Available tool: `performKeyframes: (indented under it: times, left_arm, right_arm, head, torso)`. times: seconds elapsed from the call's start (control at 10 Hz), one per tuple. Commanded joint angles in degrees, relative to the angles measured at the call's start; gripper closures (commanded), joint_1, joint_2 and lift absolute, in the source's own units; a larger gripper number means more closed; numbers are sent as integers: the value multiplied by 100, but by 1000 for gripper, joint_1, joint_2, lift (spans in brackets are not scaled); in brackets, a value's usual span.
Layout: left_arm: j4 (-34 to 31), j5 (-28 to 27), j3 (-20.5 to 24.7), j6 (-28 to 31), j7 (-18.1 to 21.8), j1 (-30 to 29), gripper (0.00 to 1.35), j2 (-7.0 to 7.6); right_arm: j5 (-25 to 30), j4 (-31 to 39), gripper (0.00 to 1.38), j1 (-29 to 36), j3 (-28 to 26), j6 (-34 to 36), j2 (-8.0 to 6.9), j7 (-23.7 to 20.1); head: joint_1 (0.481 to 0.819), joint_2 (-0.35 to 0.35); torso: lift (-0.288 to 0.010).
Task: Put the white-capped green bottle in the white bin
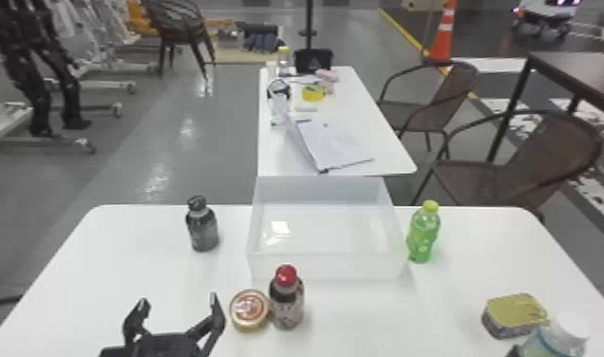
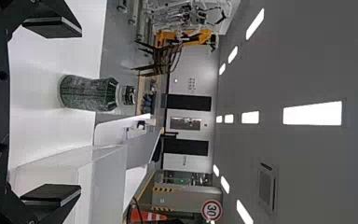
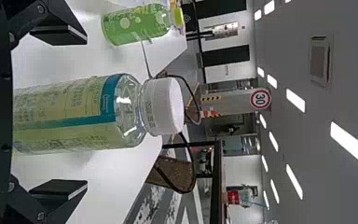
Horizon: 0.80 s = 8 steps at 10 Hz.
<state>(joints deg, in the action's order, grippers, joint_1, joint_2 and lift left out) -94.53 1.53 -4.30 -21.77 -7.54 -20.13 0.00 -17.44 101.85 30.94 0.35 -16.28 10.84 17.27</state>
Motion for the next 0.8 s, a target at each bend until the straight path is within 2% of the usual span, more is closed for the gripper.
performKeyframes:
  times: [0.0, 0.3, 0.4, 0.5, 0.7]
  left_arm:
    - [40, 49, 0, -12, -2, 0, 125, -15]
    - [66, 84, -9, -47, 7, 9, 125, -15]
    - [75, 84, -9, -56, 7, 18, 125, -15]
    - [83, 102, 0, -73, 7, 18, 125, -15]
    - [101, 102, 0, -100, 16, 35, 125, -15]
  right_arm:
    - [-128, -236, 200, -247, 0, 37, 103, -171]
    - [-40, -377, 220, -502, -9, 151, 156, -303]
    - [-49, -377, 458, -510, -9, 169, 156, -311]
    - [-93, -377, 791, -493, -9, 169, 156, -311]
    - [-66, -368, 826, -484, -9, 169, 156, -311]
  head:
    - [549, 0]
    - [549, 0]
    - [549, 0]
    - [549, 0]
    - [549, 0]
  torso:
    - [-100]
    - [-100]
    - [-100]
    - [-100]
    - [-100]
